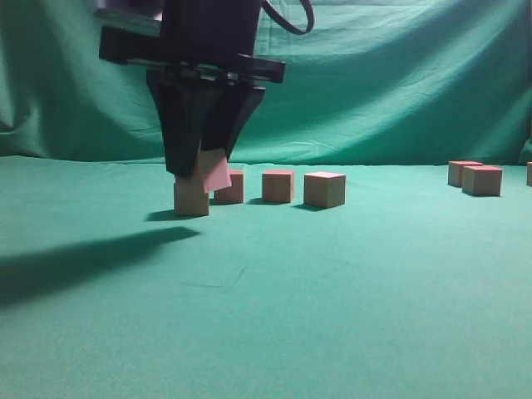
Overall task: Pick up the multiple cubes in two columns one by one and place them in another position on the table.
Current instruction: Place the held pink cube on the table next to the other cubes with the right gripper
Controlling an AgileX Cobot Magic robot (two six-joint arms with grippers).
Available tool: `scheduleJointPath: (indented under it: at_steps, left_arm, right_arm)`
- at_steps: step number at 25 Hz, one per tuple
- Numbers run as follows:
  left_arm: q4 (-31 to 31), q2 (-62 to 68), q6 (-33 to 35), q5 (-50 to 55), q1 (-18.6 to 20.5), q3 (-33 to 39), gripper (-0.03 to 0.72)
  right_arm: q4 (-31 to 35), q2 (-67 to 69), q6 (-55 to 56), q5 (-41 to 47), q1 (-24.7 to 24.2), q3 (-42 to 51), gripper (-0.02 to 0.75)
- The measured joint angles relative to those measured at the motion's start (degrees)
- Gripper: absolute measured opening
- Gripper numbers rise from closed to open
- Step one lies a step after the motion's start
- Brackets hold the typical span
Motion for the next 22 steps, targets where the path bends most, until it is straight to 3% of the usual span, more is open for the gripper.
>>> scheduleJointPath:
  at_steps: [22]
  left_arm:
    - [0.00,0.00,0.00,0.00,0.00,0.00,0.000]
  right_arm:
    - [-2.41,2.81,12.88,-3.71,0.00,-0.36,0.265]
